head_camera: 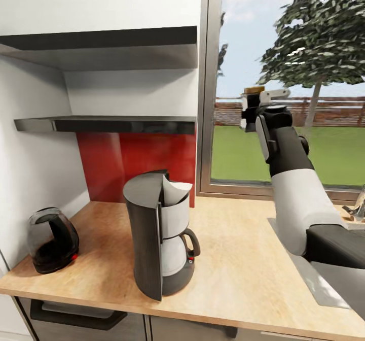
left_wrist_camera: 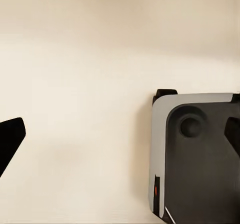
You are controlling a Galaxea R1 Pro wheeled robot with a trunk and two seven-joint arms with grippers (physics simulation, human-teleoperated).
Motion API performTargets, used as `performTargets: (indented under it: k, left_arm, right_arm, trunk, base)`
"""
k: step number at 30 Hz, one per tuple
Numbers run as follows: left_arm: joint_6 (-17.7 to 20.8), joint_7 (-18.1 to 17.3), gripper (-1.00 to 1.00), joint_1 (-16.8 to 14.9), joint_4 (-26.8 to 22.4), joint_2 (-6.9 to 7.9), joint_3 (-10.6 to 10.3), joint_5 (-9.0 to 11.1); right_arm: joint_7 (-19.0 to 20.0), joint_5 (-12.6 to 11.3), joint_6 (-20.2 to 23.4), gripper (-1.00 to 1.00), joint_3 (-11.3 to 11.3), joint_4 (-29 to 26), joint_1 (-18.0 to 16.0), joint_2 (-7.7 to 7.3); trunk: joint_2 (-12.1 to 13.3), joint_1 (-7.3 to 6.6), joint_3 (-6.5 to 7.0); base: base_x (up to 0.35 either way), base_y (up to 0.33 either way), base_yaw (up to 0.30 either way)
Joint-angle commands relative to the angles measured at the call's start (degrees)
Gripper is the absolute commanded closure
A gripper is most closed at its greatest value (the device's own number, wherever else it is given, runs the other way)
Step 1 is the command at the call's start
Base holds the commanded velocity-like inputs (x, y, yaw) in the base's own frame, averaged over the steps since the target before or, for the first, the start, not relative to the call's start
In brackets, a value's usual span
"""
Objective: Set up a coffee station on the kitchen countertop: keep the coffee maker on the countertop, move the bottle of coffee from the kitchen shelf to the counter next to the coffee maker, place a paper coffee filter on top of the coffee maker, put the saucer next to the coffee maker with the coffee cup on the saucer, and place the electric kettle next to the coffee maker.
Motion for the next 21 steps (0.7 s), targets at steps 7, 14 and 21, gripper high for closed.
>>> performTargets:
  k: [7,14,21]
  left_arm:
    - [-0.36,0.27,-1.00,-0.02,0.09,-0.39,0.10,0.31]
    - [-0.48,0.27,-1.00,-0.02,0.71,-0.50,-0.01,0.25]
    - [-0.52,0.27,-1.00,-0.02,1.31,-0.48,0.01,0.22]
  right_arm:
    - [0.09,0.05,-10.98,1.00,-0.02,-0.02,11.30,-1.55]
    - [-0.10,0.01,-16.68,1.00,-0.23,-1.27,22.83,-1.54]
    - [-0.26,0.01,-31.42,1.00,-0.46,-1.40,34.84,-1.43]
  trunk:
    - [-0.06,0.02,-0.02]
    - [-0.06,0.02,-0.02]
    - [-0.06,0.02,-0.02]
  base:
    - [0.000,-0.004,0.000]
    - [0.000,0.000,0.000]
    - [0.000,0.000,0.000]
